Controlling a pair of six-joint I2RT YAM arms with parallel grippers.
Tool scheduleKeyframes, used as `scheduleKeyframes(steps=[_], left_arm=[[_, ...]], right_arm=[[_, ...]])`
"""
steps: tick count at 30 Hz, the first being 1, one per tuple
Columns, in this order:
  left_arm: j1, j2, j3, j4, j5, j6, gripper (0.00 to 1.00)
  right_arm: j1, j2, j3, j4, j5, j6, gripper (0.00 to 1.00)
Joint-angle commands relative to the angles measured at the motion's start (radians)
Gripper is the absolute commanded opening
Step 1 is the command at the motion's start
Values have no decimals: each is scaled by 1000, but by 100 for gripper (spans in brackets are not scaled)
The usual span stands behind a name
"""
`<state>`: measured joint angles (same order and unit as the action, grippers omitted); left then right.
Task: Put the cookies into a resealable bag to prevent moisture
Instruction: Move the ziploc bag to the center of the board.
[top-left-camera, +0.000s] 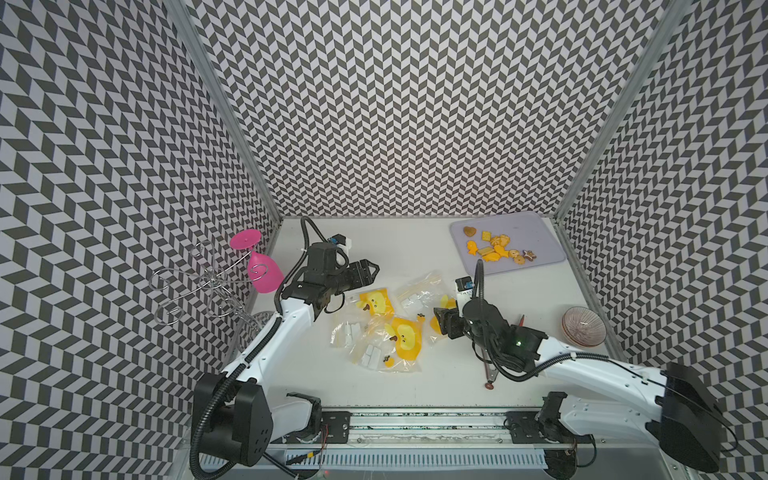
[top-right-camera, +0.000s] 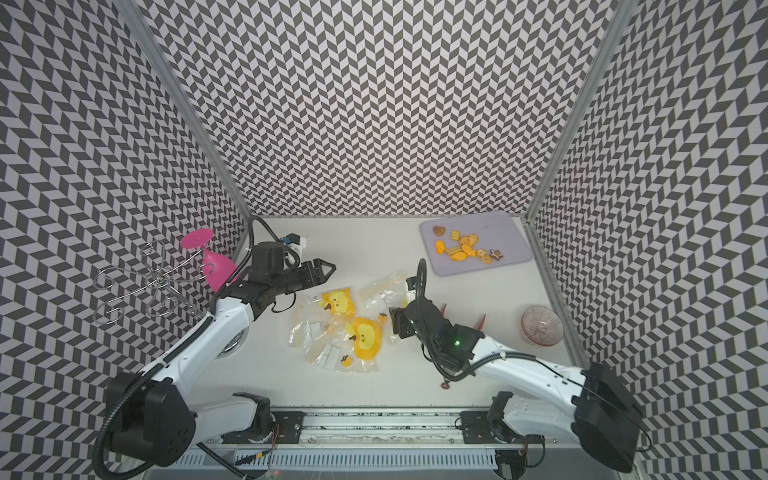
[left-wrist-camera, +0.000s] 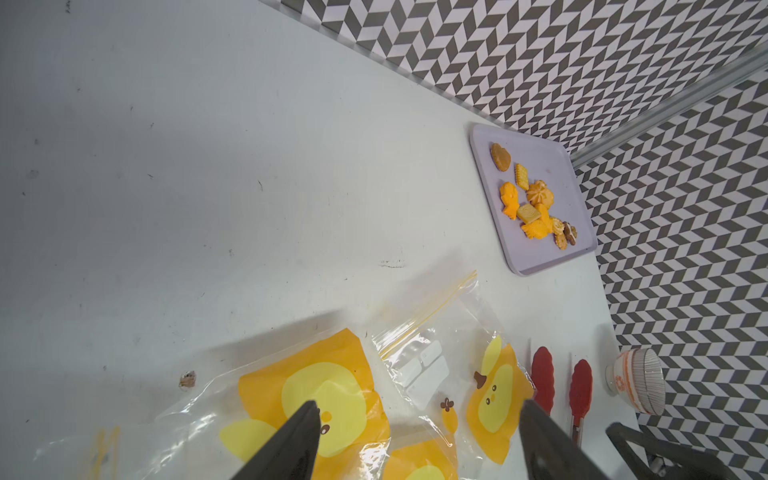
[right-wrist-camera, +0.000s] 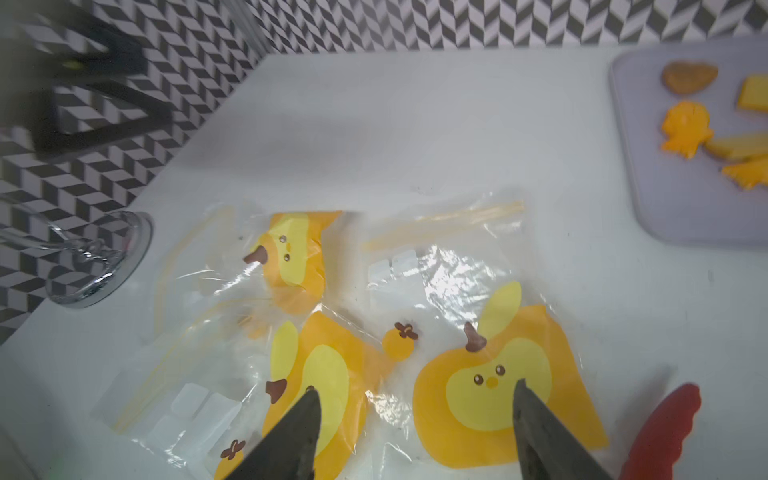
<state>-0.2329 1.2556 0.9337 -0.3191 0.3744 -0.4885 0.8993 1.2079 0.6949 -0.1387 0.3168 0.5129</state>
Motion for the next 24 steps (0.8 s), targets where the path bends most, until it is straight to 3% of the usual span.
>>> scheduleKeyframes(steps=[1, 8, 13, 17, 24], left_arm=[[-19, 3, 24, 1, -28, 14, 76], [-73, 66, 50, 18, -47, 32, 71], [-100, 146, 98, 44, -48, 45, 71], [-104, 228, 174, 46, -48, 53, 70], [-105, 299, 244, 43, -38, 76, 70]], right_arm=[[-67, 84, 72, -128, -64, 171, 75], [-297, 190, 147, -195, -337, 205, 66], [-300, 175, 84, -186, -430, 353, 60], [-296, 109, -35, -140, -430, 479, 58], [-292, 82, -154, 42, -525, 554, 57]])
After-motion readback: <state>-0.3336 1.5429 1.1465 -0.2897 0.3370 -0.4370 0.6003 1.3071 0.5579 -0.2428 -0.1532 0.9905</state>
